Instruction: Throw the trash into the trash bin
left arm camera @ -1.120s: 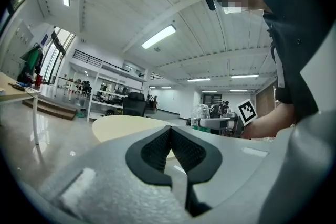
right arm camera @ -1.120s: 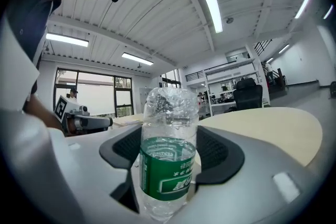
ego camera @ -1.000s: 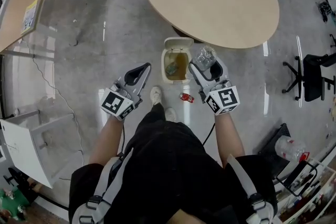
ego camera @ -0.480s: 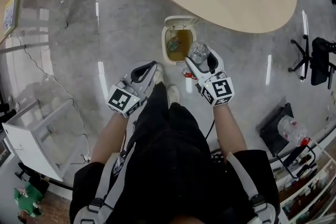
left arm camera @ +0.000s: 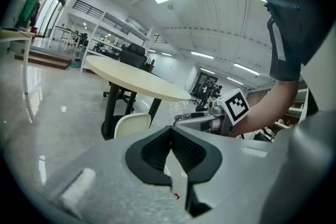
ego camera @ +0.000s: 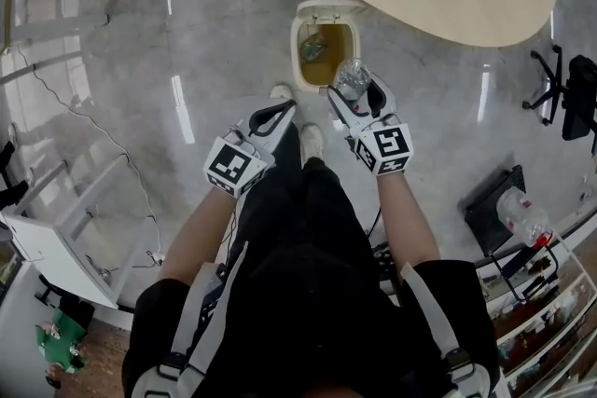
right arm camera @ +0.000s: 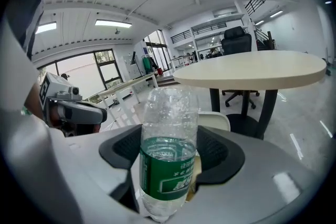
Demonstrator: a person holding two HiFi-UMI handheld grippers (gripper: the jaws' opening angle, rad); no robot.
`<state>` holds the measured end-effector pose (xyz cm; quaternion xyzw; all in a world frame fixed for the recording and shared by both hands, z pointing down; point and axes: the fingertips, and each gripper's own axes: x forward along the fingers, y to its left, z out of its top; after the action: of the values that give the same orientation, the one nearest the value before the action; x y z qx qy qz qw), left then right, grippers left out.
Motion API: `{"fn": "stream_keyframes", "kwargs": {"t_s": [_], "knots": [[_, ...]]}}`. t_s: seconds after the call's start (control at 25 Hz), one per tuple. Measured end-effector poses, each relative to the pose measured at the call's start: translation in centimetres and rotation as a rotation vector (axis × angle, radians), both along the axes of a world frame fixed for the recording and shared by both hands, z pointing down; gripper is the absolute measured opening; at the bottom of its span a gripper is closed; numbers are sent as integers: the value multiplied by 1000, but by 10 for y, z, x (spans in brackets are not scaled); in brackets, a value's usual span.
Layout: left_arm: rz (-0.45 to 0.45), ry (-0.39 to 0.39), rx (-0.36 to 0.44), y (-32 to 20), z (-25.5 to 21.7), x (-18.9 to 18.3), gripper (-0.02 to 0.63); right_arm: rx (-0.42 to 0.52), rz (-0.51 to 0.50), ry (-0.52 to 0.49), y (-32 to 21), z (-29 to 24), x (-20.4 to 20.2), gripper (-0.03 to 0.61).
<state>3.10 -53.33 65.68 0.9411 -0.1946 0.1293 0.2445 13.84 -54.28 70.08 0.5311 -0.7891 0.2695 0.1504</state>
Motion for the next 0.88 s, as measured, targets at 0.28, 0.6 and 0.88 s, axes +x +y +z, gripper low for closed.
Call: {"fn": "stream_keyframes", "kwargs": {"t_s": [0.28,0.6,0.88], "knots": [[1,-9,-43,-6,10,-2,1,24,26,49,-37,21,8,318],[-9,-14,-79,-2,21,-5,0,-1,25,85,-54,41,9,319],[-22,0,-68,-3,18,-3,2,-41,8,73,-47,49,8,350]]}}
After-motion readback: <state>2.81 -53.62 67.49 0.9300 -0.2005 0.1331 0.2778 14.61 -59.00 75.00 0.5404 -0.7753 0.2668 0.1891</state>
